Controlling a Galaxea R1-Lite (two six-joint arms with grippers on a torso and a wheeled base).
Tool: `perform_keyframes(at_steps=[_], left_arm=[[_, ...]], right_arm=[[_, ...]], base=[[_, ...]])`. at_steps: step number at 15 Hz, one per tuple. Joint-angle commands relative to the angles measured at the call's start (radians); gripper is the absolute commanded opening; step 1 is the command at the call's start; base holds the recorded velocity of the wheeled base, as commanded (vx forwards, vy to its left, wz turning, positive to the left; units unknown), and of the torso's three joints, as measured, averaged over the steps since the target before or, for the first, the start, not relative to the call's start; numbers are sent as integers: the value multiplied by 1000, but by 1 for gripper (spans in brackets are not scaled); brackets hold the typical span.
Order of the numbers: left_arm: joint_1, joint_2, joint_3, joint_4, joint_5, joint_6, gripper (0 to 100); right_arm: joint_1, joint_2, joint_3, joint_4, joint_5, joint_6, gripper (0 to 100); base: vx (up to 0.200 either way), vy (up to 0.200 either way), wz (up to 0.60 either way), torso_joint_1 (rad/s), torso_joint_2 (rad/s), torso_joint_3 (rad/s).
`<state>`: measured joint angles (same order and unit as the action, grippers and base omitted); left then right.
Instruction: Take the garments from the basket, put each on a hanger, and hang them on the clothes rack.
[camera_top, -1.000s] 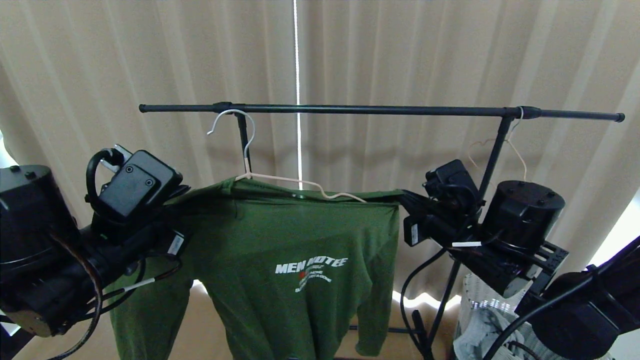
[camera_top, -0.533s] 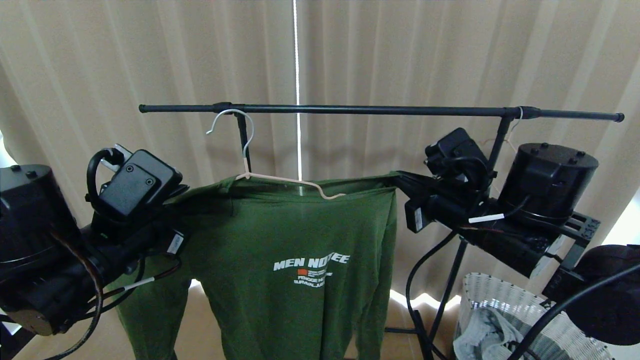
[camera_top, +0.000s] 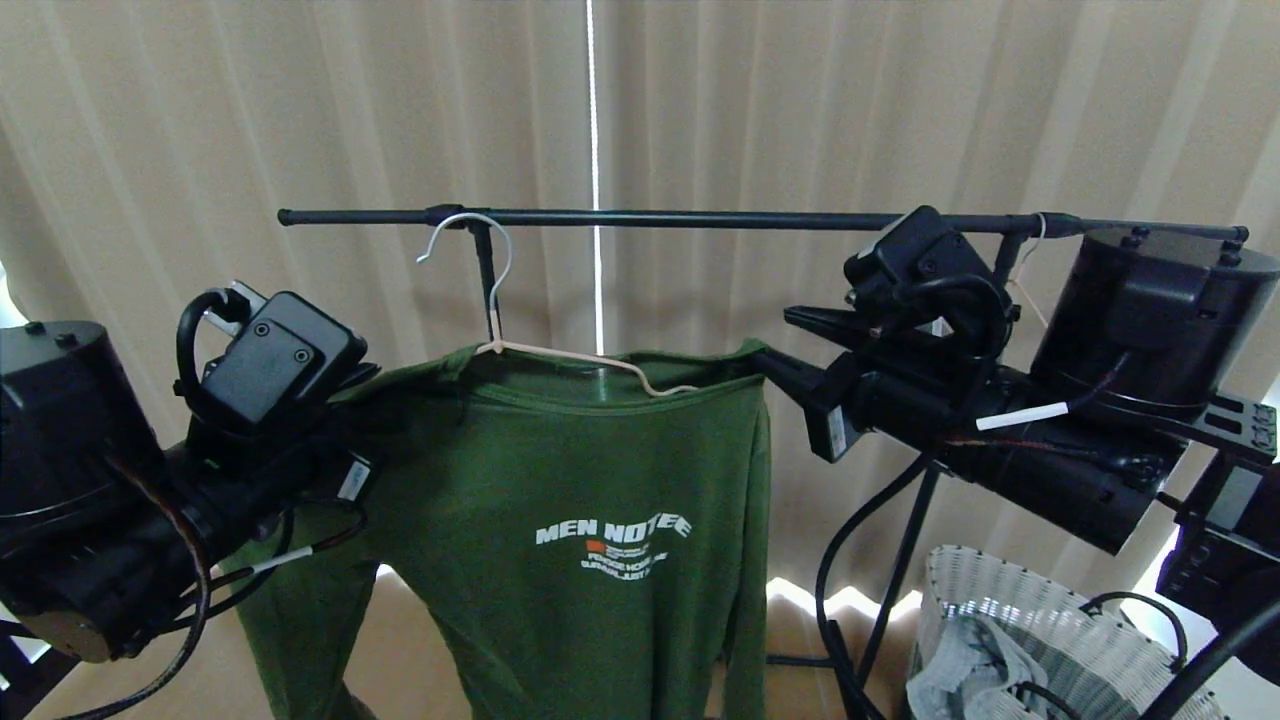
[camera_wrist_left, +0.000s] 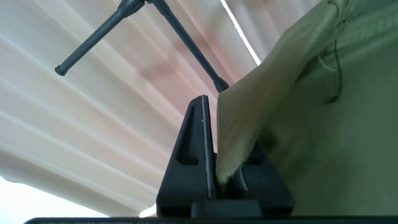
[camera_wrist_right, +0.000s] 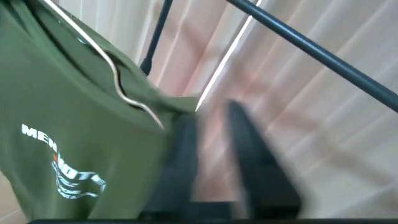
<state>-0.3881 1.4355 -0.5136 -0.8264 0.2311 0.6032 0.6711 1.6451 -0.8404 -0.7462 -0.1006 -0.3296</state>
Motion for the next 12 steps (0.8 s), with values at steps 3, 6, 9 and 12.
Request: perform_keyframes(at_steps=[3, 6, 9, 12], left_arm=[[0, 2, -5, -2, 2, 0, 0], [-2, -1, -14, -5, 1, -5, 0], [3, 6, -43, -4, 24, -11, 0], [-12, 8, -37, -5, 22, -23, 0]], right_arm=[[2, -21, 90, -24, -2, -82, 100], [2, -22, 138, -70, 2, -121, 100], [2, -25, 176, -73, 6, -131, 100], [4, -22, 173, -73, 7, -132, 100]], base=[[0, 0, 0, 0, 0, 0], [0, 0, 0, 0, 0, 0], [0, 0, 0, 0, 0, 0], [0, 0, 0, 0, 0, 0]])
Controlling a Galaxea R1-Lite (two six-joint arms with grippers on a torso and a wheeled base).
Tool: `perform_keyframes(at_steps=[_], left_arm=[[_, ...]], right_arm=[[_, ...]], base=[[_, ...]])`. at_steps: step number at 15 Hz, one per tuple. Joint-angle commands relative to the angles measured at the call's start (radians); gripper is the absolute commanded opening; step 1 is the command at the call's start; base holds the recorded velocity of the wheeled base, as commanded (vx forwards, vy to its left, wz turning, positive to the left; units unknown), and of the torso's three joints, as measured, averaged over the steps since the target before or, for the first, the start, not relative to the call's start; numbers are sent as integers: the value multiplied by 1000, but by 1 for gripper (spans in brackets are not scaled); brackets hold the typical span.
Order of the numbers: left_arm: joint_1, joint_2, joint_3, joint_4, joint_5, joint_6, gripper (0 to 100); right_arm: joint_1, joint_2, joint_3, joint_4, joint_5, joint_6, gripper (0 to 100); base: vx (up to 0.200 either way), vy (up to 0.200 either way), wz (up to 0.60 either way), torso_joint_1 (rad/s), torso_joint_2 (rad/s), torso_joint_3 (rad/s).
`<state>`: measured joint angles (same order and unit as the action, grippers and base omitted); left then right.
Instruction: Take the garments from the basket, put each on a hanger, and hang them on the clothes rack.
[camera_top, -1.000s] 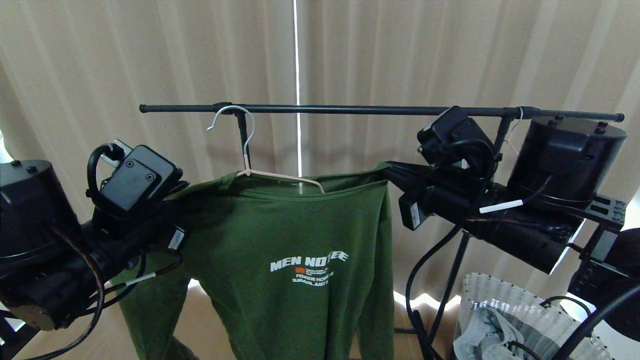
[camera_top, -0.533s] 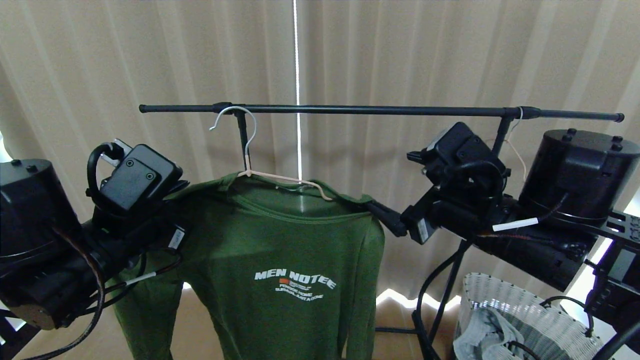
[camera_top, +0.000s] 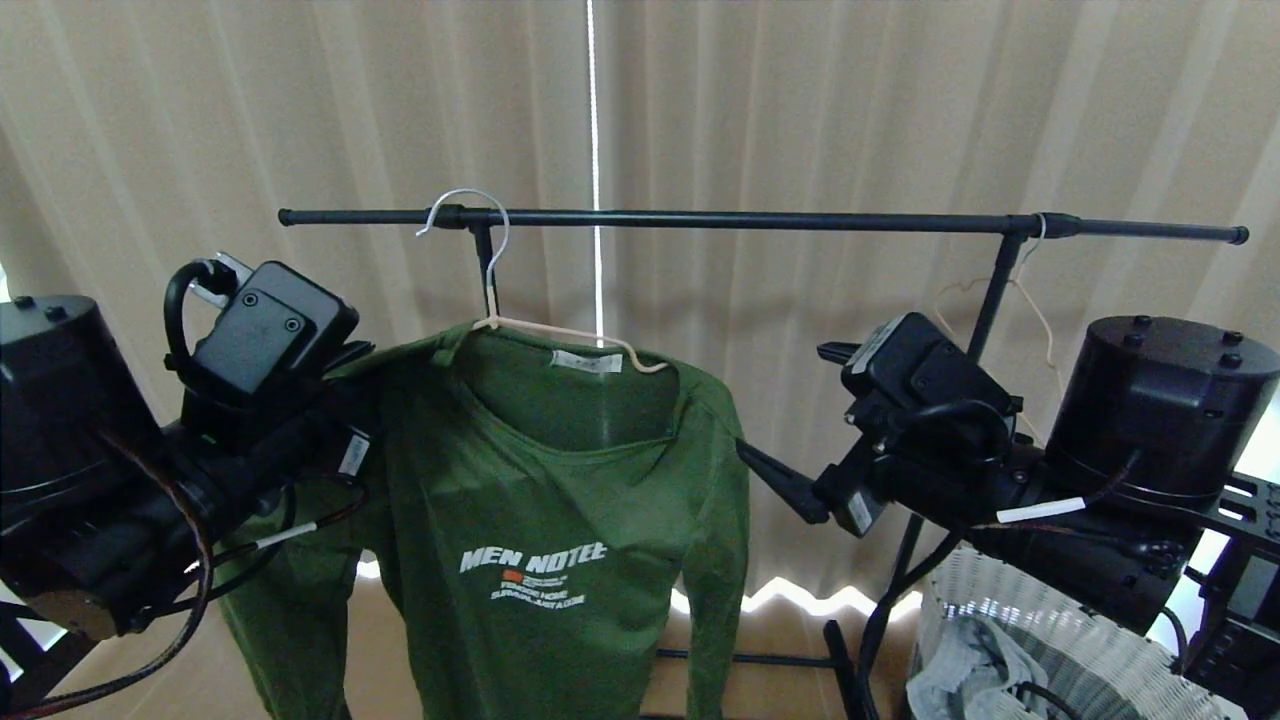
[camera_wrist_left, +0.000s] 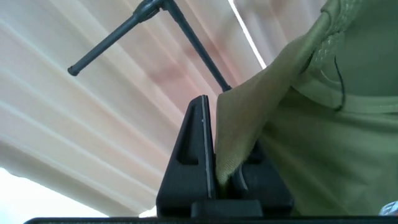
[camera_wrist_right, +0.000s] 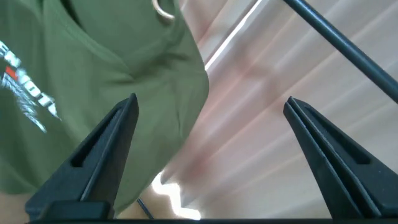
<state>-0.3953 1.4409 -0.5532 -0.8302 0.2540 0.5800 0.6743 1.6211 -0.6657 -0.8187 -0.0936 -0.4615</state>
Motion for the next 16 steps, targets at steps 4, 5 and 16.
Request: perform_keyframes(at_steps=[4, 5, 16], left_arm=[[-131, 4, 9, 0, -1, 1, 0], [-149, 9, 10, 0, -1, 1, 0], [-214, 13, 18, -12, -4, 4, 0]], right_arm=[[19, 26, -34, 0, -1, 0, 100], [25, 34, -51, 0, -1, 0, 100], [51, 143, -153, -2, -3, -2, 100]], base=[[0, 0, 0, 0, 0, 0], [0, 0, 0, 0, 0, 0], [0, 0, 0, 0, 0, 0]])
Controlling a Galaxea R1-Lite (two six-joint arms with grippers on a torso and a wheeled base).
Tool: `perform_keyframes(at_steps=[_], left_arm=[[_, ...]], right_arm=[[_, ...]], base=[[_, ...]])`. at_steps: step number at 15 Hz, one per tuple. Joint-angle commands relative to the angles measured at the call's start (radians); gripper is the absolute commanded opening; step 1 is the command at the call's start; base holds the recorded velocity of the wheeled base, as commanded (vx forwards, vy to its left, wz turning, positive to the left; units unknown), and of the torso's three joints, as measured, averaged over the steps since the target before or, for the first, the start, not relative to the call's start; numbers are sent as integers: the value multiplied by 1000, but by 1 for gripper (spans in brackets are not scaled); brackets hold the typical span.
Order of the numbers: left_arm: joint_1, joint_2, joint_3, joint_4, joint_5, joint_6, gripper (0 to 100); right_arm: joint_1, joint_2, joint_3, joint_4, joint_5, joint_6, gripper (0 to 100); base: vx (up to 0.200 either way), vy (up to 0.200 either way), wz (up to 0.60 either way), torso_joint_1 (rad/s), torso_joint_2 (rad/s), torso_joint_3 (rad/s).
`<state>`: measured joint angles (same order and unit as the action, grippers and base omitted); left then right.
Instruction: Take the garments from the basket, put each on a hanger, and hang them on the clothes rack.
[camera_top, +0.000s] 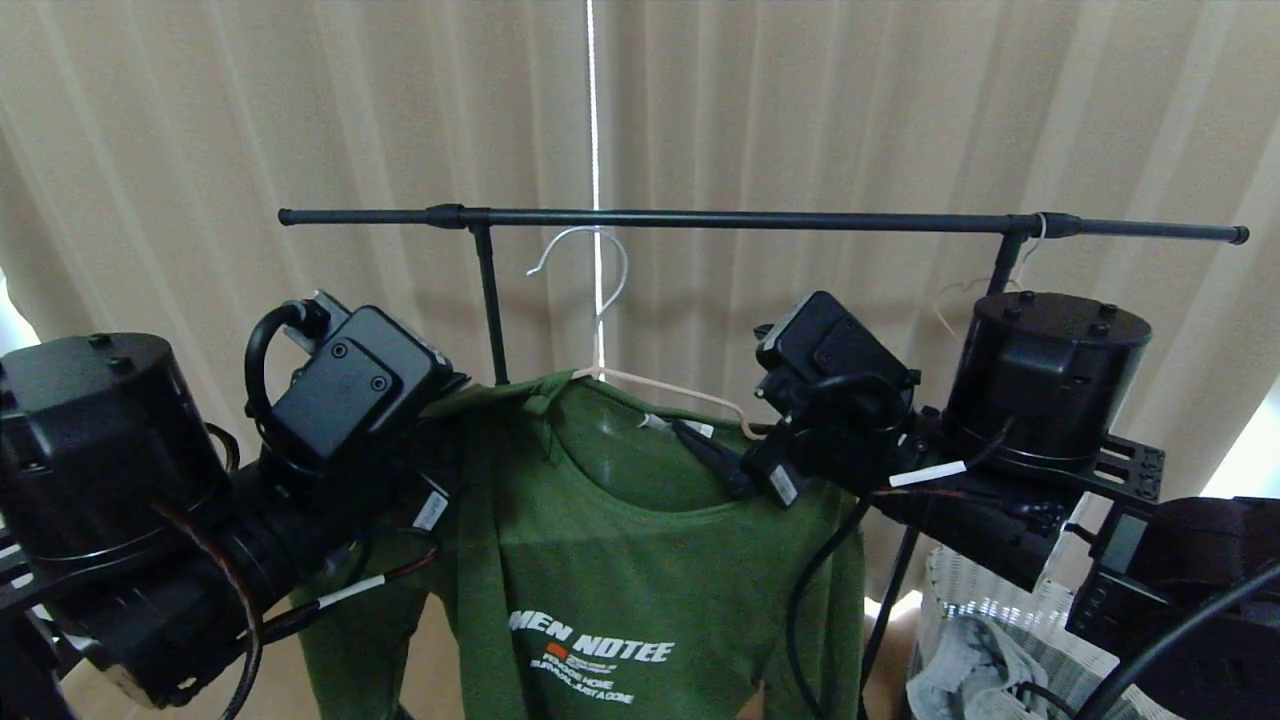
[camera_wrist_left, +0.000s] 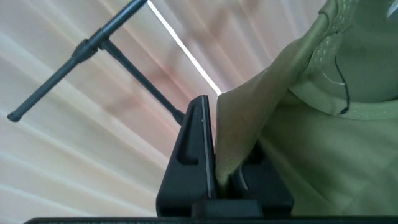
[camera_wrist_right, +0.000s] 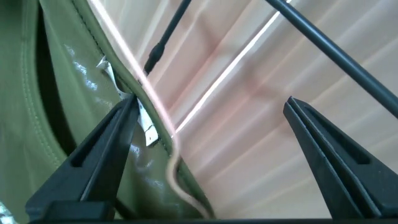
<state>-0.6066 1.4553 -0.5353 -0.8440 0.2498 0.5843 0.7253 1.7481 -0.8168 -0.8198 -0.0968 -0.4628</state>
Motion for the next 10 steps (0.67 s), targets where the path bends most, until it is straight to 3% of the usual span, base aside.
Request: perform_keyframes(at_steps=[1, 3, 4, 10], left_arm=[[-16, -1, 11, -20, 0, -1, 0], [-27, -3, 17, -24, 0, -1, 0], [-27, -3, 17, -24, -1, -1, 0], [-24, -6, 15, -44, 0, -1, 0]], right_arm=[[2, 19, -5, -1, 0, 0, 100], [14, 27, -7, -7, 0, 1, 100], [14, 28, -7, -16, 0, 0, 0], [14, 24, 1, -21, 0, 0, 0]], base=[[0, 0, 0, 0, 0, 0], [0, 0, 0, 0, 0, 0], [0, 0, 0, 0, 0, 0], [0, 0, 0, 0, 0, 0]])
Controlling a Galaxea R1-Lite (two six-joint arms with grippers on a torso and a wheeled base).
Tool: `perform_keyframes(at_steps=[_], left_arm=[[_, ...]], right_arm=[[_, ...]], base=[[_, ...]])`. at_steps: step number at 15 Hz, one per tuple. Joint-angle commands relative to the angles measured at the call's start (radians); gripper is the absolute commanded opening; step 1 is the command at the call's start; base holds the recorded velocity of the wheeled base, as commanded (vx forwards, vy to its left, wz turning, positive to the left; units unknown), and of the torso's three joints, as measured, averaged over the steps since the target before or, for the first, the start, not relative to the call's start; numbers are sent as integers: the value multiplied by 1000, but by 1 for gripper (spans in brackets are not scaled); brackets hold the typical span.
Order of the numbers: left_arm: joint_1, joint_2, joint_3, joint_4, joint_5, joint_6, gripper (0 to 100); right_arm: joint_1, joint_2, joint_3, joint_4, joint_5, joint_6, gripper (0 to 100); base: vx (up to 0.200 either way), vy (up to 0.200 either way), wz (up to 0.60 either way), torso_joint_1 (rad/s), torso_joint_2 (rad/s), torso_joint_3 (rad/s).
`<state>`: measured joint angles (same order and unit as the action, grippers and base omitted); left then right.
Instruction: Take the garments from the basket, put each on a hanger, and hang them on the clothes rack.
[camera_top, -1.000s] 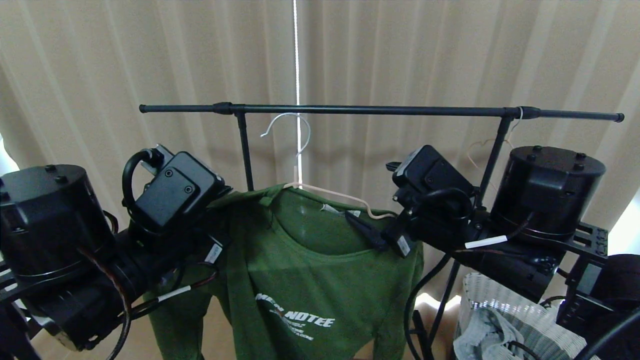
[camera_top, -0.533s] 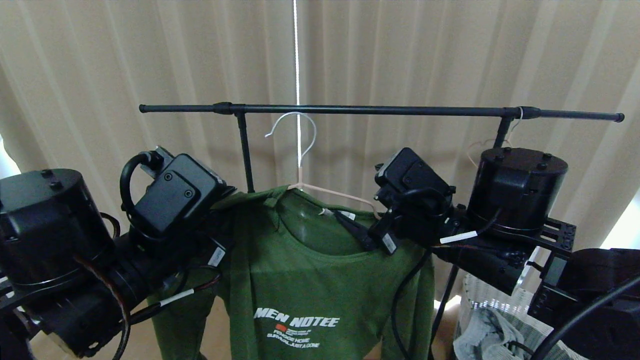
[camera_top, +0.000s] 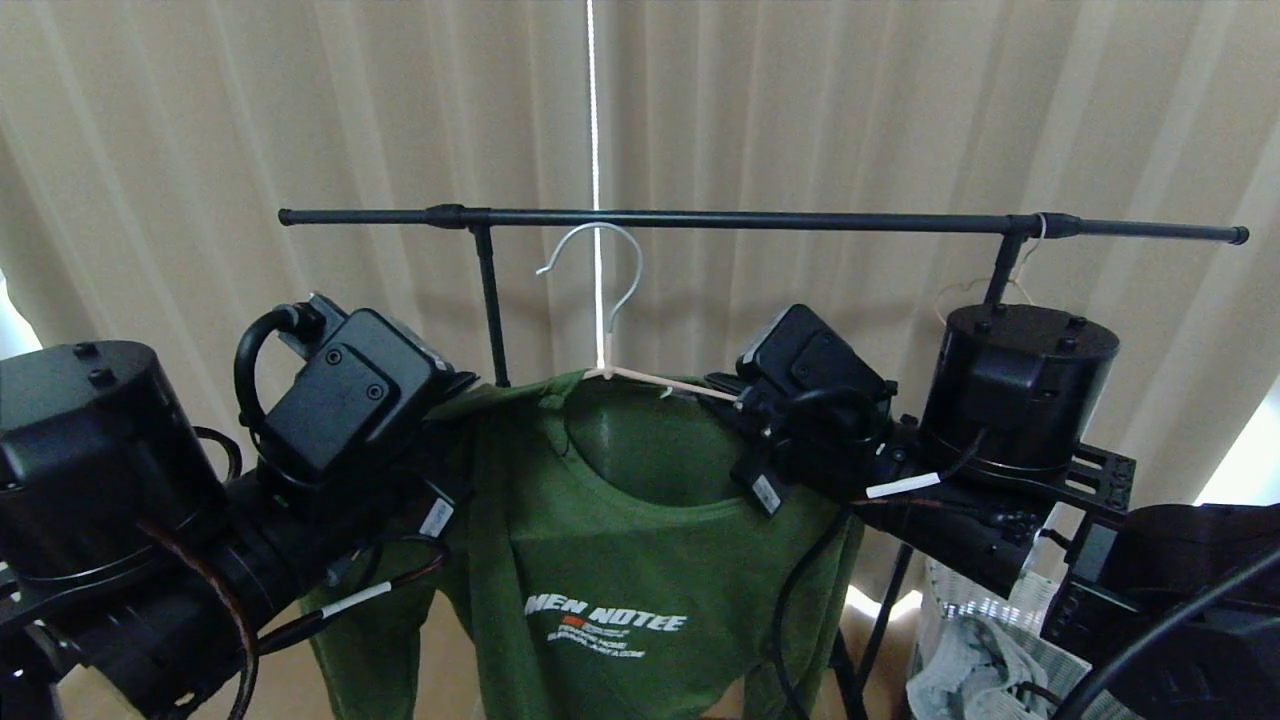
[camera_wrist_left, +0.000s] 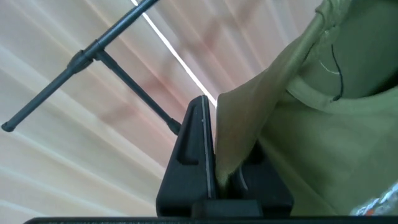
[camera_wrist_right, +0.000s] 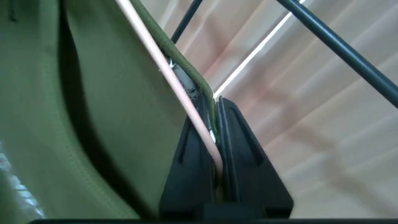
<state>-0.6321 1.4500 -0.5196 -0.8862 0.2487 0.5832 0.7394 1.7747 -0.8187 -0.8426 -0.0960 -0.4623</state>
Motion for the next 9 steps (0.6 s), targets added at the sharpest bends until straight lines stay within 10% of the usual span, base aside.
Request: perform_keyframes(at_steps=[1, 7, 8, 9], left_arm=[[2, 0, 1, -4, 1, 0, 0], [22, 0, 12, -10, 1, -3, 0], [22, 0, 16, -10, 1, -3, 100], [22, 0, 16, -10, 0, -6, 100]], right_arm=[[0, -3, 4, 0, -2, 1, 0], [0, -20, 20, 0, -5, 1, 0], [0, -27, 26, 0, -5, 2, 0], [-2, -38, 33, 0, -5, 2, 0]], base=[[0, 0, 0, 0, 0, 0], [0, 0, 0, 0, 0, 0], [0, 0, 0, 0, 0, 0], [0, 0, 0, 0, 0, 0]])
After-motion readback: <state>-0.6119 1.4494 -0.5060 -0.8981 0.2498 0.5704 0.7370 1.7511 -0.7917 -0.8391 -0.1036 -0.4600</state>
